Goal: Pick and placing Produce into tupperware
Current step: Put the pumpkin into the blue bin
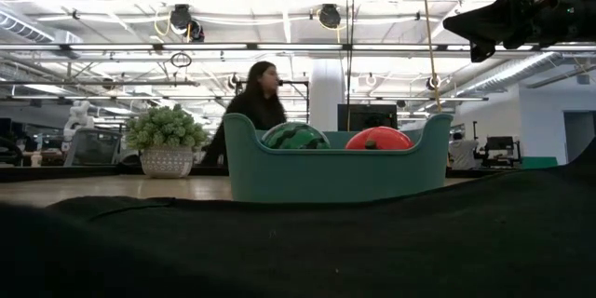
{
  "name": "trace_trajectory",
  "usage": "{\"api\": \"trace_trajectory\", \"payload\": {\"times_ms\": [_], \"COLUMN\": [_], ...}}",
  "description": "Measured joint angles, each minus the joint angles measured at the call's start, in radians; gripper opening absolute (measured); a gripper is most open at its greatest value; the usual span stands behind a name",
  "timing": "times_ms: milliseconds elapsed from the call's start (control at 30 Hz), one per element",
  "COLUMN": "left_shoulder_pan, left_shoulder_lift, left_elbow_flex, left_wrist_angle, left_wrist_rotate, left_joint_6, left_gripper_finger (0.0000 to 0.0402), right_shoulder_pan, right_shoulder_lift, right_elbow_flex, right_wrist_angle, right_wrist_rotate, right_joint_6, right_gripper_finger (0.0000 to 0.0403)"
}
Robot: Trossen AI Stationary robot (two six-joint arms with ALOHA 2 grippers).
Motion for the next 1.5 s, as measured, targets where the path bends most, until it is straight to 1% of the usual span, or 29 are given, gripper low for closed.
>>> {"api": "trace_trajectory", "payload": {"times_ms": [200, 467, 633, 867, 1000, 1167, 1400, 1500], "left_shoulder_pan": [0.047, 0.052, 0.05, 0.044, 0.027, 0.003, -0.011, -0.011], "left_shoulder_lift": [0.155, 0.366, 0.479, 0.599, 0.646, 0.657, 0.656, 0.656], "left_elbow_flex": [0.195, 0.433, 0.564, 0.707, 0.755, 0.766, 0.766, 0.766], "left_wrist_angle": [-0.212, -0.49, -0.685, -0.942, -1.003, -0.997, -0.941, -0.94], "left_wrist_rotate": [0.094, 0.176, 0.182, 0.18, 0.172, 0.129, 0.107, 0.073], "left_joint_6": [0.02, 0.102, 0.173, 0.355, 0.479, 0.642, 0.722, 0.769], "left_gripper_finger": [0.0026, 0.0026, 0.0026, 0.0026, 0.0026, 0.0026, 0.0026, 0.0026], "right_shoulder_pan": [0.0, 0.0, 0.0, 0.0, 0.0, 0.0, 0.0, 0.0], "right_shoulder_lift": [0.001, 0.001, 0.001, 0.001, 0.001, 0.004, 0.023, 0.035], "right_elbow_flex": [0.0, 0.0, 0.0, 0.0, 0.0, 0.001, 0.001, 0.001], "right_wrist_angle": [-0.001, -0.018, -0.024, -0.024, -0.024, -0.023, -0.023, -0.022], "right_wrist_rotate": [0.0, 0.0, 0.0, 0.0, 0.0, 0.0, 0.0, 0.0], "right_joint_6": [0.0, 0.0, 0.0, 0.0, -0.001, -0.001, -0.001, -0.001], "right_gripper_finger": [0.0, 0.0, 0.0, 0.0, 0.0, 0.0, 0.0, 0.0]}}
